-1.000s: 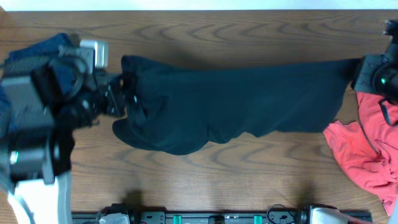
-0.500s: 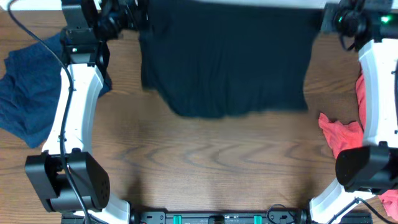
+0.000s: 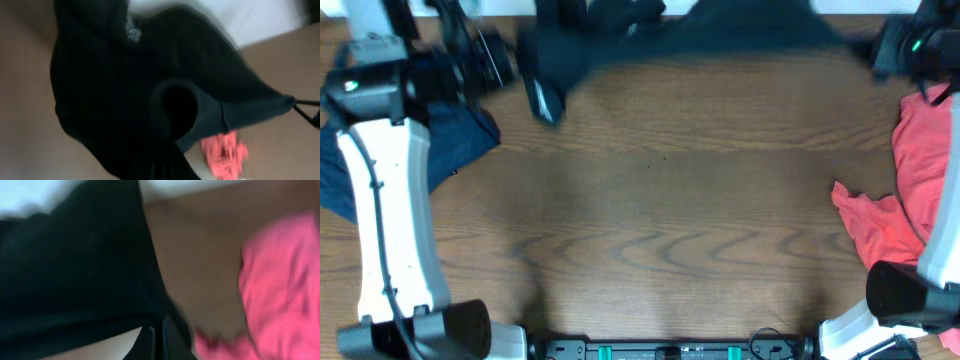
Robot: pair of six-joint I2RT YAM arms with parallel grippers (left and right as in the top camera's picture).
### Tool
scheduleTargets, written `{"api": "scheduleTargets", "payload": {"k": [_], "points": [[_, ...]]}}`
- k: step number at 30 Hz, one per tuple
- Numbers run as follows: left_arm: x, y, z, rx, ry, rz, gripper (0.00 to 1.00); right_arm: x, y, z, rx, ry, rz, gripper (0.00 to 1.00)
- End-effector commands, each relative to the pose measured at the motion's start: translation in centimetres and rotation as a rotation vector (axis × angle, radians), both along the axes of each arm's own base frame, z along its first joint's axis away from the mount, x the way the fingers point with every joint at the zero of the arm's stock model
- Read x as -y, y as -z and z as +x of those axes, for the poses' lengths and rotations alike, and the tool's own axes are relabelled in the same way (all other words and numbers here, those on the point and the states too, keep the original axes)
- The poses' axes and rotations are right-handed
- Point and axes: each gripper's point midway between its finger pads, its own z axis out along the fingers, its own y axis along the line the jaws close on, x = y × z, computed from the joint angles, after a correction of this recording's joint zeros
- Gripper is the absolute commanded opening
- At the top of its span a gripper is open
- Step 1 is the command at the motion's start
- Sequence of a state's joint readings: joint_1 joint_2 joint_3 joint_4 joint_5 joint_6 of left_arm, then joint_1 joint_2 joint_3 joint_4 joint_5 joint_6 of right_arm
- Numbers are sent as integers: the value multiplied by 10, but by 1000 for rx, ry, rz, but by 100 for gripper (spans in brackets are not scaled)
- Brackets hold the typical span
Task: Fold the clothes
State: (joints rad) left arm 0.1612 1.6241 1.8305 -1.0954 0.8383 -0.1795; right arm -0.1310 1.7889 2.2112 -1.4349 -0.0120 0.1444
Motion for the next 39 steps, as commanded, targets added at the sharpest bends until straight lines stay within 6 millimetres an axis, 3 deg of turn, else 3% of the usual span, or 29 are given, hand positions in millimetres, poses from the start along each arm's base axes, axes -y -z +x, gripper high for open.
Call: {"api": "scheduleTargets", "payload": {"k": [1,5,8,12,14,17,19,23,28,33,39], "points": [[-25,74,-25,-202,39,206,6,54,61,-28,-260,142,-156,1],[-17,143,-74,-471,107,285,6,50,124,-65,-502,129,-143,1],[-7,192,-115,-644,167,292,6,55,168,-103,-682,212,-174,1],[2,229,-165,-819,223,275,7,61,199,-140,-818,293,-218,1],[5,242,-188,-897,243,266,21,62,212,-152,-859,306,-219,1],[7,252,-214,-977,268,254,52,62,225,-164,-893,322,-212,1],[10,253,-224,-1004,290,231,58,63,229,-167,-902,324,-214,1],[12,256,-219,-978,282,223,59,64,230,-167,-900,327,-213,1],[14,272,-174,-782,225,218,59,64,231,-165,-888,328,-213,1],[12,282,-136,-677,112,220,74,64,232,-164,-885,326,-213,1],[12,290,-133,-677,66,208,74,65,232,-163,-879,327,-214,1]]}}
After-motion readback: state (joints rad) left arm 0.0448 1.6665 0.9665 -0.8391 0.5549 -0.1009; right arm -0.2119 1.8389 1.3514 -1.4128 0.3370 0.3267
